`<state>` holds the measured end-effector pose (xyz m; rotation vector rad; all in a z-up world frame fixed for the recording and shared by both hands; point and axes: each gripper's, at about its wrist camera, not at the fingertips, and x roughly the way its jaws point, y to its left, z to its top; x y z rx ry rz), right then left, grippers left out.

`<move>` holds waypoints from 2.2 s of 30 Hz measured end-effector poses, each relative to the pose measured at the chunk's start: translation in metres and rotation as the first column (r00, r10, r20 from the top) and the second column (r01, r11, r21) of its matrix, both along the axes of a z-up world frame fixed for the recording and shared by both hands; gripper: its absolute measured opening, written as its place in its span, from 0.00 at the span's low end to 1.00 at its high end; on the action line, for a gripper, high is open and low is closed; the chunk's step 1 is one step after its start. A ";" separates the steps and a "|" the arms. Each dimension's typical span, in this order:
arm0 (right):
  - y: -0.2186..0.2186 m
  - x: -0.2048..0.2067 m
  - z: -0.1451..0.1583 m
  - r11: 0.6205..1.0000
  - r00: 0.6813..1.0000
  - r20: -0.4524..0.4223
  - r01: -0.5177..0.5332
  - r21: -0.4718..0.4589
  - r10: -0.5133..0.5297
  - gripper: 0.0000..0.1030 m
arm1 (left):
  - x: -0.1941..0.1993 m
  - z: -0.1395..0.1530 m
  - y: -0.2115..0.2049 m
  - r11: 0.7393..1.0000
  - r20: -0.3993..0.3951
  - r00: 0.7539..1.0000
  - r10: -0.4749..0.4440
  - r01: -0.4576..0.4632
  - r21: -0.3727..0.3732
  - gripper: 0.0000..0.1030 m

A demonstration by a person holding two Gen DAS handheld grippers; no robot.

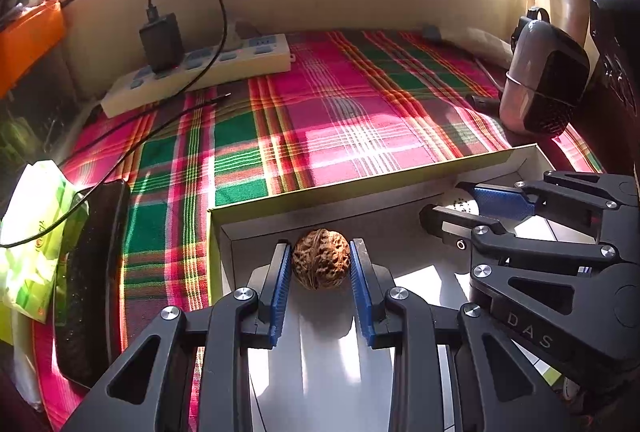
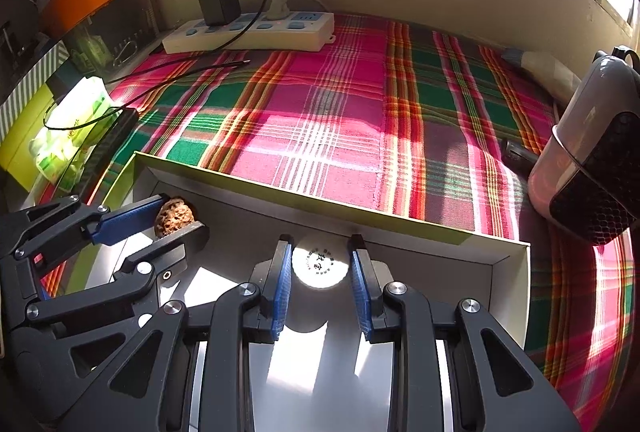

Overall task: Organize objects
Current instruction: 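Open the left tool to drop the walnut while the right tool releases the jar, then withdraw both tools from the box back toward the remaining items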

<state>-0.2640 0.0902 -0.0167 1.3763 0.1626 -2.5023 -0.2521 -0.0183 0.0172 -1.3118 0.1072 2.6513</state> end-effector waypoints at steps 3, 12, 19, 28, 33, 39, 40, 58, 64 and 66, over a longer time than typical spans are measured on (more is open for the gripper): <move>0.000 0.000 0.000 1.000 1.000 0.000 0.000 0.001 0.000 0.28 | 0.000 0.000 0.001 1.000 0.001 1.000 0.004 -0.004 0.000 0.27; 0.006 0.002 0.001 0.999 0.999 0.001 0.033 -0.019 -0.033 0.46 | 0.003 0.003 -0.004 1.000 0.002 1.000 0.017 -0.017 0.012 0.29; 0.012 0.007 0.007 0.998 0.999 -0.010 0.053 -0.025 -0.054 0.49 | 0.009 0.009 -0.009 0.999 -0.007 0.999 0.031 -0.031 0.014 0.33; 0.021 0.025 0.019 0.997 0.997 -0.038 0.069 -0.045 -0.070 0.49 | 0.031 0.022 -0.015 0.999 -0.033 0.998 0.048 -0.047 0.025 0.33; 0.022 0.040 0.026 0.996 0.995 -0.062 0.072 -0.050 -0.075 0.49 | 0.046 0.030 -0.016 0.998 -0.055 0.997 0.054 -0.052 0.039 0.33; 0.024 0.064 0.036 0.997 0.993 -0.099 0.064 -0.052 -0.069 0.49 | 0.068 0.039 -0.015 0.998 -0.080 0.995 0.058 -0.055 0.035 0.33; 0.024 0.069 0.038 0.997 0.992 -0.107 0.063 -0.049 -0.068 0.49 | 0.071 0.039 -0.015 0.998 -0.080 0.995 0.059 -0.056 0.038 0.33; 0.045 0.134 0.047 0.996 0.980 -0.187 0.058 -0.074 -0.071 0.49 | 0.136 0.033 -0.038 0.992 -0.111 0.988 0.110 -0.103 0.068 0.33; 0.060 0.148 0.044 0.992 0.976 -0.200 0.071 -0.104 -0.091 0.49 | 0.152 0.025 -0.053 0.992 -0.106 0.987 0.117 -0.110 0.063 0.34; 0.065 0.153 0.044 0.991 0.974 -0.204 0.076 -0.111 -0.098 0.49 | 0.156 0.022 -0.058 0.990 -0.100 0.988 0.118 -0.109 0.087 0.35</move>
